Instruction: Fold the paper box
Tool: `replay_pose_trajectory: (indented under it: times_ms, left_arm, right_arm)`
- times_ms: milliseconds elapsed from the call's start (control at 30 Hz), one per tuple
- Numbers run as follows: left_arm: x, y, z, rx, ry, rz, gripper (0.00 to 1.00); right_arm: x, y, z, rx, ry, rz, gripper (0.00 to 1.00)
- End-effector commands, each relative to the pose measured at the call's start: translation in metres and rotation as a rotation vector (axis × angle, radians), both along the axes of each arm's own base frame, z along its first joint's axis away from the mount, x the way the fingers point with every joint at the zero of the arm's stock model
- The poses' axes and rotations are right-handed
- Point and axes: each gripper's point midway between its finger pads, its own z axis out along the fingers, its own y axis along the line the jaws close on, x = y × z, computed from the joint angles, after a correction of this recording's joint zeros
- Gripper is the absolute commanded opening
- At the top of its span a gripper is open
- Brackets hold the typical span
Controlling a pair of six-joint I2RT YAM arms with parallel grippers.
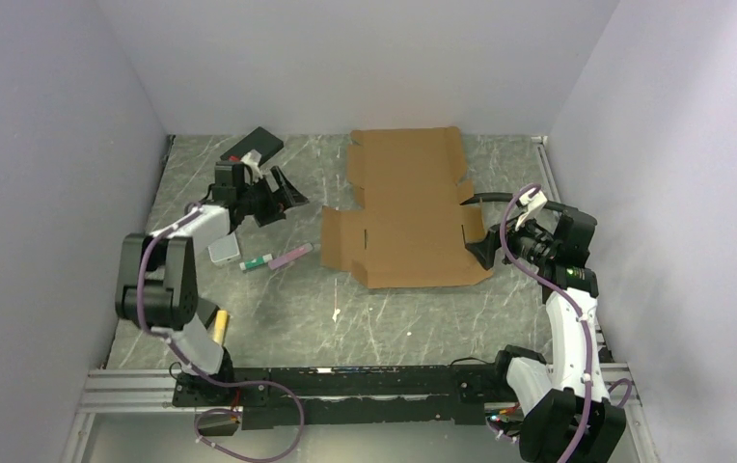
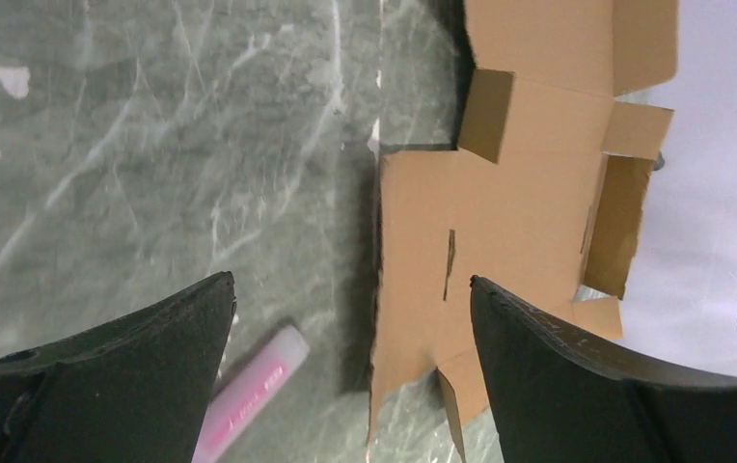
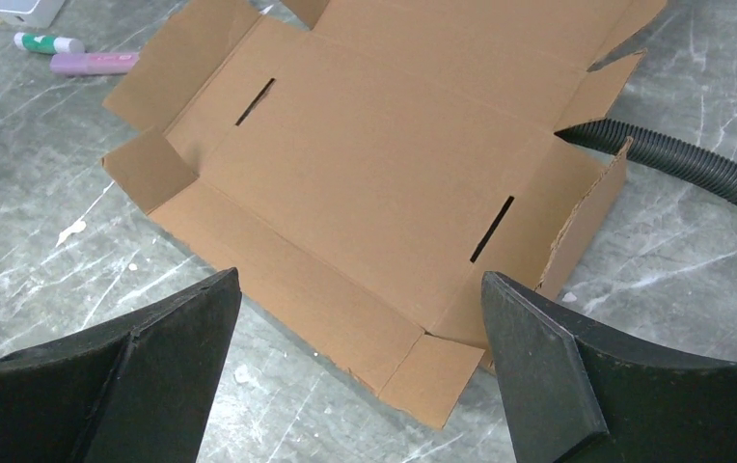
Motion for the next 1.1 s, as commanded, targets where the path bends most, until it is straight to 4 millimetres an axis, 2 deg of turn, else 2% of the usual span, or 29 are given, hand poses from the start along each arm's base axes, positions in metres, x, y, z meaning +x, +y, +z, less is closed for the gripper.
replay_pose_trajectory:
  times_ms: [0, 133, 200, 367, 400, 467, 500, 533, 567, 700, 800, 833, 967, 1067]
  left_arm:
    - [0.032, -0.031, 0.002, -0.033, -0.055, -0.099, 0.93]
    - [0.040, -0.072, -0.018, -0.080, -0.005, -0.228, 0.85]
    - [0.041, -0.085, -0.038, -0.066, 0.043, -0.260, 0.83]
    - [0.041, -0.101, -0.066, -0.026, 0.137, -0.293, 0.67]
    - [0.039, -0.103, -0.070, -0.011, 0.146, -0.296, 0.62]
    - [0.034, -0.104, -0.072, 0.003, 0.147, -0.297, 0.35]
    - [0.033, -0.105, -0.069, -0.001, 0.140, -0.294, 0.19]
    - [0.032, -0.104, -0.062, -0.003, 0.122, -0.285, 0.07]
    - [0.029, -0.103, -0.055, 0.005, 0.099, -0.267, 0.00]
    - [0.015, -0.085, -0.005, 0.041, -0.054, -0.129, 0.00]
    - [-0.009, -0.063, 0.044, 0.008, -0.184, 0.044, 0.00]
    - [-0.019, -0.057, 0.052, -0.001, -0.218, 0.090, 0.00]
    - [-0.067, -0.043, 0.053, -0.030, -0.234, 0.189, 0.00]
    - [-0.098, -0.041, 0.041, -0.080, -0.189, 0.223, 0.00]
  right_arm:
    - [0.002, 0.003, 0.016, -0.017, -0.069, 0.036, 1.00]
    - [0.002, 0.002, 0.014, -0.017, -0.063, 0.035, 1.00]
    - [0.002, 0.003, 0.015, -0.017, -0.063, 0.036, 1.00]
    - [0.002, 0.003, 0.015, -0.016, -0.060, 0.037, 1.00]
    - [0.002, 0.003, 0.015, -0.016, -0.059, 0.038, 1.00]
    - [0.003, 0.003, 0.014, -0.017, -0.056, 0.039, 1.00]
    - [0.003, 0.003, 0.014, -0.017, -0.053, 0.038, 1.00]
    - [0.003, 0.004, 0.013, -0.018, -0.050, 0.038, 1.00]
    - [0.004, 0.003, 0.013, -0.016, -0.044, 0.035, 1.00]
    - [0.005, 0.005, 0.010, 0.023, -0.006, 0.032, 1.00]
    - [0.003, 0.010, 0.008, 0.062, 0.026, 0.051, 1.00]
    - [0.003, 0.011, 0.007, 0.074, 0.034, 0.058, 1.00]
    - [0.007, 0.014, 0.000, 0.125, 0.081, 0.057, 1.00]
    - [0.014, 0.008, -0.010, 0.132, 0.122, 0.007, 1.00]
